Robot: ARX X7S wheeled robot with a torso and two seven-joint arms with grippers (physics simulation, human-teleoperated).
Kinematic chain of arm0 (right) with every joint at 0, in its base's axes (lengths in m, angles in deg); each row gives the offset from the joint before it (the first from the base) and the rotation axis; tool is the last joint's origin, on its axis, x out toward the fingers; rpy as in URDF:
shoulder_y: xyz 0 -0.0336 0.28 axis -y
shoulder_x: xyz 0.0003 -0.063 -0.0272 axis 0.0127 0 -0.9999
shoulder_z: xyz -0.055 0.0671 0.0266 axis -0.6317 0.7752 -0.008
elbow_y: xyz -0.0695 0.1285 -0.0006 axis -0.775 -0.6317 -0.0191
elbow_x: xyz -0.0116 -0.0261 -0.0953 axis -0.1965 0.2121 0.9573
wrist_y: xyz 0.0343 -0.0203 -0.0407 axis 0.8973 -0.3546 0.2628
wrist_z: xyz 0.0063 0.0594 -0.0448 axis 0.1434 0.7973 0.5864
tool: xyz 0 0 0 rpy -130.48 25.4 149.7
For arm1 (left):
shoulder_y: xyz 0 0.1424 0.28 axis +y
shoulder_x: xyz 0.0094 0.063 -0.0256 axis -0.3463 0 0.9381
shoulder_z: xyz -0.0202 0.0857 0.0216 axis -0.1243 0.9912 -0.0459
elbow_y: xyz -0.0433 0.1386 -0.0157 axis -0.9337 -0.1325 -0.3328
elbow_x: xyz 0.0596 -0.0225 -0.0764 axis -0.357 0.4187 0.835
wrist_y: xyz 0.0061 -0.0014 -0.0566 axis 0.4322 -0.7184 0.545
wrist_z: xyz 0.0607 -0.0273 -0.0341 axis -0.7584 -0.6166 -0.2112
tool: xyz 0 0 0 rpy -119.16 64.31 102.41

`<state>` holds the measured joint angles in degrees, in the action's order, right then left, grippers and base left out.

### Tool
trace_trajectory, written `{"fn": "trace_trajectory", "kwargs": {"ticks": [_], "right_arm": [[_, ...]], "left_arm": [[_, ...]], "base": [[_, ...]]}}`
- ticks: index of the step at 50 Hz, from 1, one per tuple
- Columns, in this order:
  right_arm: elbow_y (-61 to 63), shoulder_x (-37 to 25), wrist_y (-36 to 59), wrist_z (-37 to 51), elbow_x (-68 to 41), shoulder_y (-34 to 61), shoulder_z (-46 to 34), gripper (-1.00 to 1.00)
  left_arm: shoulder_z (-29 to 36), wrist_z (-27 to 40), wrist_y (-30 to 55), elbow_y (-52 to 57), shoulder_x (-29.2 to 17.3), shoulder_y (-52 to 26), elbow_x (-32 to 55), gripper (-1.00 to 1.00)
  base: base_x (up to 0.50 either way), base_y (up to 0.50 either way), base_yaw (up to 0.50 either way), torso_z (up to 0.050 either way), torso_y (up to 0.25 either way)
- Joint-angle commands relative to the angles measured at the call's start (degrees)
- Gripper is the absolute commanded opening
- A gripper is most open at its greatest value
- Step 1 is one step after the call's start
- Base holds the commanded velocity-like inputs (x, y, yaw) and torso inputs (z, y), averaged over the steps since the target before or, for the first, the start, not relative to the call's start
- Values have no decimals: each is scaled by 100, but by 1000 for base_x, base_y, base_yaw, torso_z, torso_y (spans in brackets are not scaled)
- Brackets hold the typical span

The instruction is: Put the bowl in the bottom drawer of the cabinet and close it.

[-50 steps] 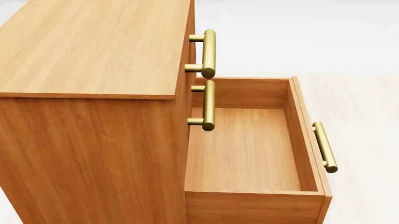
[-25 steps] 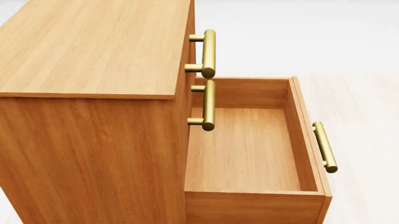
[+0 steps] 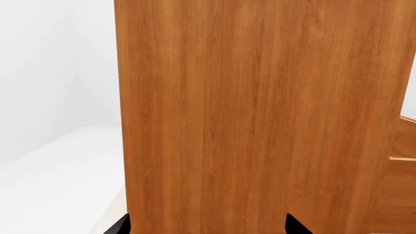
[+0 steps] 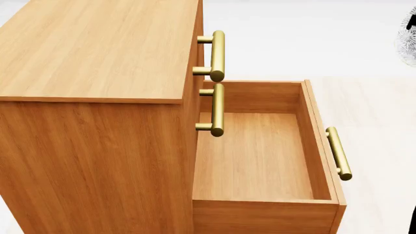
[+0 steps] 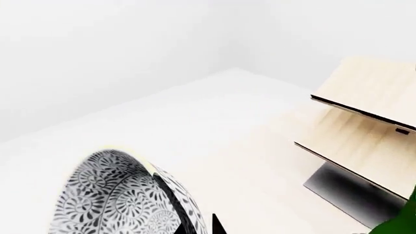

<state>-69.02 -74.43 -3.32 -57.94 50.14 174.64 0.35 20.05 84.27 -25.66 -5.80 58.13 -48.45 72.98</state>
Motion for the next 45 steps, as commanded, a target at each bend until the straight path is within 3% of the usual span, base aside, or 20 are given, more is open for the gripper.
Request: {"fn": "trace_trajectory", "kwargs": {"ticks": [1,29,45], "right_arm": [[-2219,385,-1050,-697,228,1224,-380,-100],[-2228,1043,-289,-895,985,1009,932,-100],[-2228,1297,-35,-1249,1105,949,1119,-100]], "left_arm": [[27,-26,-172,-198,31,-12,-23,100],[50,-2,-272,-299,37,-46,-10,100],[62,51,-191,-191,3,-41,-6,100]], "base": [[0,0,0,0,0],[0,0,0,0,0],[0,0,0,0,1]]}}
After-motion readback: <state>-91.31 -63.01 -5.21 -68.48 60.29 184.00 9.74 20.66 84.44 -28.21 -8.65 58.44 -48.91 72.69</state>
